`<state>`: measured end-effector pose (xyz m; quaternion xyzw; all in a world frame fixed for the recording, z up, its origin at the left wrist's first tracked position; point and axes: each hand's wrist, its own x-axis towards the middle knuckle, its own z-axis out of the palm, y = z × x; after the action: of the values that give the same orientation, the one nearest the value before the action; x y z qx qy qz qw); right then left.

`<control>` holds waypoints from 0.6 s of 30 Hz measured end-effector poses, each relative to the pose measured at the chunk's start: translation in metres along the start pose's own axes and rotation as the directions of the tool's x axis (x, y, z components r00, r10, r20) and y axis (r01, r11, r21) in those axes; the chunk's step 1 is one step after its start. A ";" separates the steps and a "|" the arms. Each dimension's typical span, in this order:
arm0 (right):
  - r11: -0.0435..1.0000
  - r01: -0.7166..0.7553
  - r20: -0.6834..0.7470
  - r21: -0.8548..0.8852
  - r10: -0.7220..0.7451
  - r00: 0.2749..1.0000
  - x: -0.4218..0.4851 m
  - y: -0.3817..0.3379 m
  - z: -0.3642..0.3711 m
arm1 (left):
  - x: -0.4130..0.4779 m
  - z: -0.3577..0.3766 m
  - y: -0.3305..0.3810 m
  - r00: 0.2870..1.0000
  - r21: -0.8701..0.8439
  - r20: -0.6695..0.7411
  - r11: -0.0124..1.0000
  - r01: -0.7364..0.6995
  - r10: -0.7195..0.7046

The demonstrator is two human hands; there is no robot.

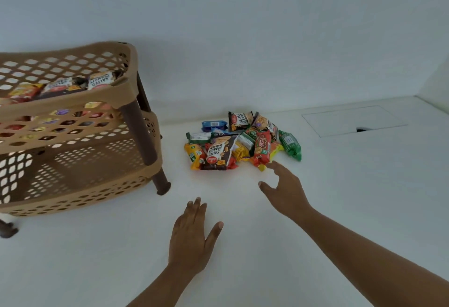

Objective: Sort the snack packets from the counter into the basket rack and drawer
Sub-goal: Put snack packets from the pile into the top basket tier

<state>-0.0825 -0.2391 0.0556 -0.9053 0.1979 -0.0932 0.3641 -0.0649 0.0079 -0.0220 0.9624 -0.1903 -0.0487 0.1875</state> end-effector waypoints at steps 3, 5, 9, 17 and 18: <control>0.983 -0.125 -0.007 0.133 0.127 0.992 0.024 0.005 -0.001 | -0.002 0.014 0.000 1.000 0.123 0.023 0.992 0.013 -0.016; 0.957 -0.200 -0.008 0.211 0.206 0.978 0.039 0.004 -0.001 | 0.000 0.018 -0.001 1.000 0.140 0.012 0.990 0.027 -0.029; 0.844 -0.346 0.030 0.409 0.367 0.930 0.064 -0.003 -0.001 | 0.001 0.022 -0.003 0.999 0.141 0.000 0.990 0.032 -0.032; 0.728 -0.436 0.081 0.530 0.468 0.880 0.099 0.000 0.016 | 0.003 0.022 0.002 0.998 0.146 -0.025 0.988 0.054 -0.051; 0.718 -0.438 0.087 0.541 0.471 0.878 0.102 0.000 0.018 | 0.002 0.021 0.002 0.998 0.139 -0.029 0.989 0.056 -0.053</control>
<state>0.0155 -0.2717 0.0452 -0.6839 0.3893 -0.0792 0.6119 -0.0669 -0.0024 -0.0407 0.9786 -0.1645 -0.0282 0.1207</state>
